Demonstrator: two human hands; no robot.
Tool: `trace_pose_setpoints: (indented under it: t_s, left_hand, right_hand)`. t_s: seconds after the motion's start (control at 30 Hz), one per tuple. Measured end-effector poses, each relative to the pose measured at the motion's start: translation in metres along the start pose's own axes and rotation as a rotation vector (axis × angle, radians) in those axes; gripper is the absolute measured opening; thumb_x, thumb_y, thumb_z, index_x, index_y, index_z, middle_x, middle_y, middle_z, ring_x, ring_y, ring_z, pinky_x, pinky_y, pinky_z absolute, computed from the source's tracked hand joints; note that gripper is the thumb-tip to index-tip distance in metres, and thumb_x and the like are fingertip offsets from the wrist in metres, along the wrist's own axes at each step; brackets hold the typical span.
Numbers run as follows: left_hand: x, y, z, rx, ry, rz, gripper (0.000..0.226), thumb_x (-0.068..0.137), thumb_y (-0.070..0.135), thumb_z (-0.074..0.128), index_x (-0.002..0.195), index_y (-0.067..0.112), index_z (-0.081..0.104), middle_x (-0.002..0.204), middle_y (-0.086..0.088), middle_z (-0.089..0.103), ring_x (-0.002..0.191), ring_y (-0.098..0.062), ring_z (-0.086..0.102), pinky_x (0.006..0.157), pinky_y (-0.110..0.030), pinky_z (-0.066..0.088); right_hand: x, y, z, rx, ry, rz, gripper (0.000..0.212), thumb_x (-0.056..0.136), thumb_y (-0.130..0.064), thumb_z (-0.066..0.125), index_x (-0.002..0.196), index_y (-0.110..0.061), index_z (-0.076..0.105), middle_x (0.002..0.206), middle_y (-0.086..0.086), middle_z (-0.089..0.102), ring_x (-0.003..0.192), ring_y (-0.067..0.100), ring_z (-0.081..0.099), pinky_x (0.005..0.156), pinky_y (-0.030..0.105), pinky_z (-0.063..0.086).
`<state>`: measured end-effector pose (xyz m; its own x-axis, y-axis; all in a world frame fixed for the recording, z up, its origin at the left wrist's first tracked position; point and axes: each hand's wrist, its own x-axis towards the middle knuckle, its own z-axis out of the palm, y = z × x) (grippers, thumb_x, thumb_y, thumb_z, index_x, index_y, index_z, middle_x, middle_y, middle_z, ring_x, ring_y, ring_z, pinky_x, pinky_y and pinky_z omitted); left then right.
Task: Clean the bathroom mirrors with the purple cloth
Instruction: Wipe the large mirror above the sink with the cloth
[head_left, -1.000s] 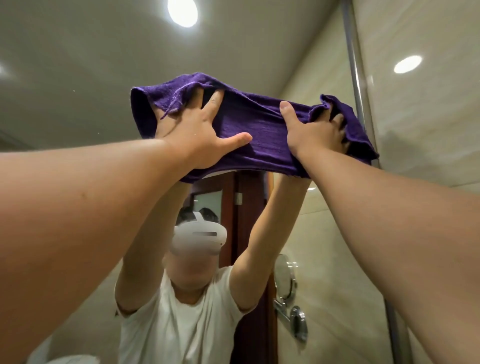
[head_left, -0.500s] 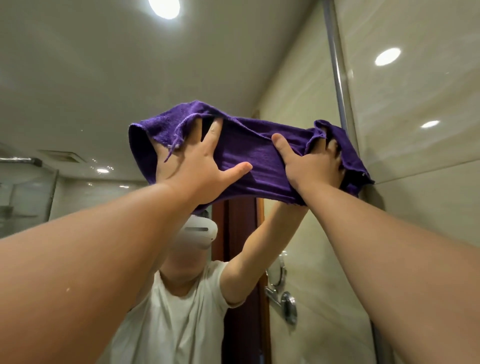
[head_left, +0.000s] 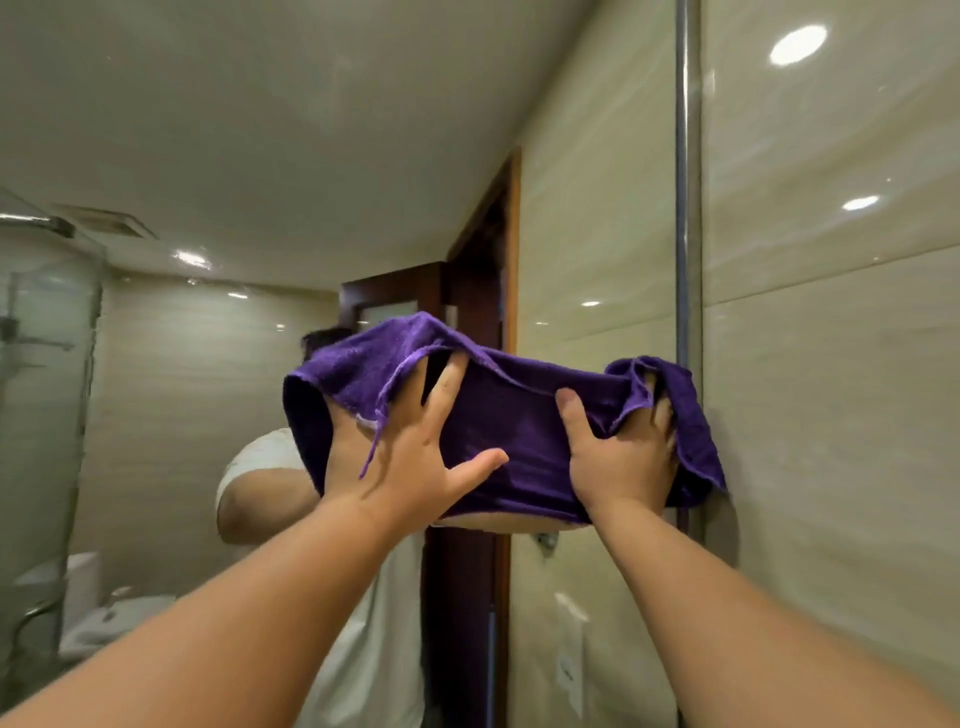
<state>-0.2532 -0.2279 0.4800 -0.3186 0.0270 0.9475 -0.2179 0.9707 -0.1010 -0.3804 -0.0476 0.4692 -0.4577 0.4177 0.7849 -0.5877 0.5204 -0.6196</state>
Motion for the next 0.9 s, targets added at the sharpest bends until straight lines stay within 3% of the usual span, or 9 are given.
trace_pose_setpoints:
  t_s: [0.1, 0.17, 0.23, 0.3, 0.37, 0.47, 0.57, 0.73, 0.9]
  left_hand:
    - [-0.046, 0.004, 0.007, -0.144, -0.011, -0.014, 0.102, 0.065, 0.077, 0.071, 0.148, 0.023, 0.046, 0.152, -0.017, 0.042, 0.136, -0.037, 0.039, 0.118, -0.055, 0.019]
    - [-0.076, -0.002, 0.004, -0.067, -0.112, -0.011, 0.098, 0.067, 0.084, 0.059, 0.145, 0.024, 0.052, 0.146, -0.015, 0.051, 0.128, -0.039, 0.052, 0.110, -0.056, 0.032]
    - [-0.099, -0.013, 0.001, -0.015, -0.230, -0.012, 0.099, 0.067, 0.088, 0.048, 0.147, 0.030, 0.045, 0.148, -0.011, 0.049, 0.129, -0.040, 0.052, 0.102, -0.065, 0.037]
    - [-0.107, -0.025, 0.000, 0.033, -0.243, 0.038, 0.098, 0.067, 0.089, 0.047, 0.146, 0.030, 0.046, 0.148, -0.010, 0.049, 0.131, -0.040, 0.050, 0.100, -0.069, 0.036]
    - [-0.087, -0.037, -0.005, 0.095, -0.181, 0.085, 0.098, 0.069, 0.090, 0.043, 0.147, 0.030, 0.048, 0.147, -0.009, 0.050, 0.131, -0.039, 0.047, 0.102, -0.068, 0.027]
    - [-0.020, -0.055, -0.026, 0.163, -0.078, 0.057, 0.101, 0.073, 0.093, 0.029, 0.155, 0.035, 0.028, 0.157, -0.007, 0.037, 0.140, -0.039, 0.037, 0.110, -0.064, 0.020]
    - [0.047, -0.072, -0.045, 0.164, 0.019, 0.001, 0.101, 0.073, 0.095, 0.021, 0.157, 0.039, 0.013, 0.163, -0.004, 0.025, 0.146, -0.036, 0.026, 0.114, -0.064, 0.017]
    - [0.123, -0.101, -0.064, 0.157, 0.159, 0.004, 0.103, 0.071, 0.097, 0.021, 0.156, 0.040, 0.014, 0.163, -0.001, 0.025, 0.147, -0.034, 0.026, 0.116, -0.062, 0.018]
    - [0.168, -0.128, -0.078, 0.149, 0.176, 0.003, 0.105, 0.066, 0.102, 0.013, 0.154, 0.045, 0.007, 0.166, 0.000, 0.018, 0.149, -0.035, 0.022, 0.116, -0.066, 0.017]
  right_hand:
    - [-0.050, 0.026, -0.001, -0.024, -0.014, 0.084, 0.117, 0.063, -0.097, 0.038, 0.150, -0.019, 0.034, 0.153, 0.017, 0.040, 0.139, 0.039, 0.037, 0.115, 0.051, 0.028]
    - [-0.084, 0.038, -0.001, -0.048, -0.059, 0.173, 0.127, 0.056, -0.103, 0.030, 0.149, -0.018, 0.036, 0.152, 0.019, 0.041, 0.137, 0.041, 0.040, 0.113, 0.054, 0.031]
    - [-0.111, 0.043, -0.001, -0.071, -0.105, 0.250, 0.135, 0.051, -0.106, 0.023, 0.150, -0.016, 0.037, 0.152, 0.018, 0.040, 0.137, 0.042, 0.041, 0.112, 0.056, 0.031]
    - [-0.121, 0.036, -0.001, -0.063, -0.133, 0.282, 0.138, 0.049, -0.108, 0.023, 0.150, -0.015, 0.036, 0.152, 0.017, 0.041, 0.136, 0.043, 0.041, 0.111, 0.057, 0.033]
    - [-0.105, 0.017, 0.001, -0.043, -0.098, 0.239, 0.134, 0.052, -0.106, 0.029, 0.149, -0.014, 0.037, 0.148, 0.018, 0.043, 0.134, 0.043, 0.043, 0.110, 0.057, 0.035]
    - [-0.044, -0.034, 0.004, -0.017, -0.028, 0.107, 0.123, 0.059, -0.099, 0.038, 0.149, -0.014, 0.037, 0.147, 0.018, 0.044, 0.136, 0.041, 0.040, 0.112, 0.054, 0.032]
    - [0.027, -0.091, 0.010, 0.015, -0.022, 0.000, 0.124, 0.060, -0.103, 0.033, 0.154, -0.021, 0.029, 0.157, 0.011, 0.033, 0.146, 0.034, 0.028, 0.118, 0.051, 0.022]
    - [0.089, -0.157, 0.026, 0.047, 0.039, -0.051, 0.126, 0.056, -0.106, 0.025, 0.154, -0.027, 0.027, 0.158, 0.010, 0.033, 0.147, 0.035, 0.028, 0.118, 0.055, 0.022]
    - [0.120, -0.203, 0.031, 0.067, 0.028, -0.073, 0.130, 0.051, -0.107, 0.025, 0.154, -0.028, 0.028, 0.159, 0.009, 0.031, 0.147, 0.035, 0.027, 0.117, 0.054, 0.020]
